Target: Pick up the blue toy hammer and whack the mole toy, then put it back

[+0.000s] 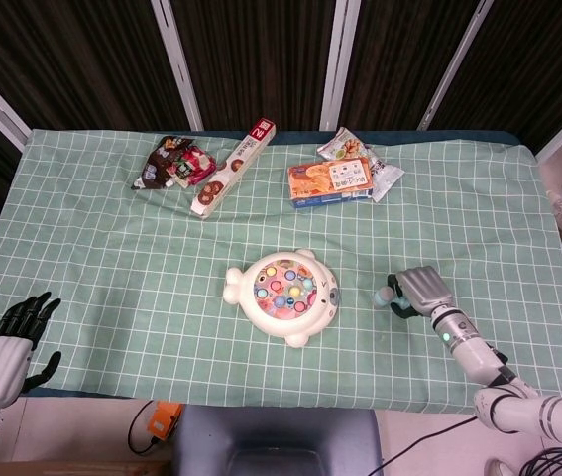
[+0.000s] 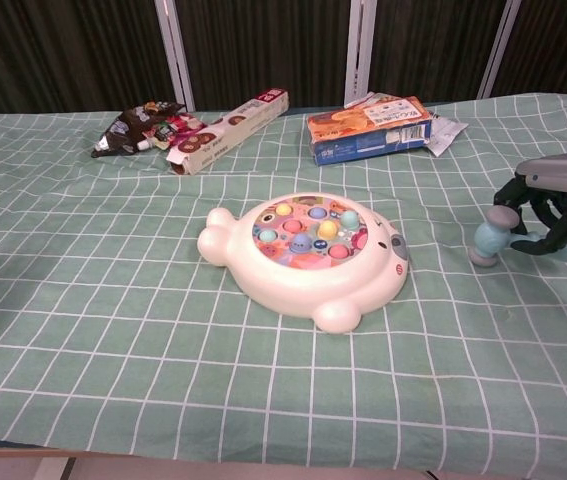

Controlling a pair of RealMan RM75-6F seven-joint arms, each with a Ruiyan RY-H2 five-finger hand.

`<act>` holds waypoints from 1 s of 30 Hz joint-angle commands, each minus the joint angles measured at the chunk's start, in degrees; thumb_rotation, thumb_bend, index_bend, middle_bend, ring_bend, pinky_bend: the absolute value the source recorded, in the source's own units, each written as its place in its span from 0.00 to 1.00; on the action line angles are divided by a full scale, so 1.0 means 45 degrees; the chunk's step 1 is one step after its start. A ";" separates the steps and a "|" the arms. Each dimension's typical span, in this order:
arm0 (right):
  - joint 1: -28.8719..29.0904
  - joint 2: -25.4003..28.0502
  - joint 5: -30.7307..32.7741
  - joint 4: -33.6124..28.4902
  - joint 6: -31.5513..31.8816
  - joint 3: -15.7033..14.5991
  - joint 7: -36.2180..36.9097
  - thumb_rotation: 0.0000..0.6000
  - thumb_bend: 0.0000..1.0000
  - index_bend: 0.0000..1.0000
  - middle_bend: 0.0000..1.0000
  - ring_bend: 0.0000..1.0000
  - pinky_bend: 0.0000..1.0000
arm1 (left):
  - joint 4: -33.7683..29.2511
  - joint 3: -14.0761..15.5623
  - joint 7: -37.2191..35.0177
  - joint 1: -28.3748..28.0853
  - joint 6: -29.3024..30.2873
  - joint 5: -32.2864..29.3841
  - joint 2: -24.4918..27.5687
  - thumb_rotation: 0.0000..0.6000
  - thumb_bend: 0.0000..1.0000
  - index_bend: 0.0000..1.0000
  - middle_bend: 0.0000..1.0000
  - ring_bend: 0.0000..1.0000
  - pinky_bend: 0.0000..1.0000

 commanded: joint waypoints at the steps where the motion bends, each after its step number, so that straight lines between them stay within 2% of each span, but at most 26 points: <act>1: -0.0086 -0.0099 -0.0194 0.0190 0.0015 0.0040 0.0103 1.00 0.82 1.00 0.71 0.73 0.84 | 0.0005 0.0007 0.0014 -0.0001 -0.0010 -0.0004 -0.0008 1.00 0.38 0.00 0.00 0.00 0.11; 15: -0.0399 -0.0502 -0.1146 0.1245 -0.0439 0.0268 0.1279 1.00 0.81 0.99 0.71 0.70 0.82 | -0.0026 0.0015 0.0142 -0.0058 -0.0145 -0.0069 -0.0056 1.00 0.38 0.00 0.00 0.00 0.11; 30: -0.0552 -0.0497 -0.1327 0.1385 -0.0653 0.0453 0.1310 1.00 0.81 0.84 0.69 0.62 0.74 | -0.0069 0.0050 0.0250 -0.0104 -0.0280 -0.0116 -0.0078 1.00 0.38 0.00 0.01 0.01 0.11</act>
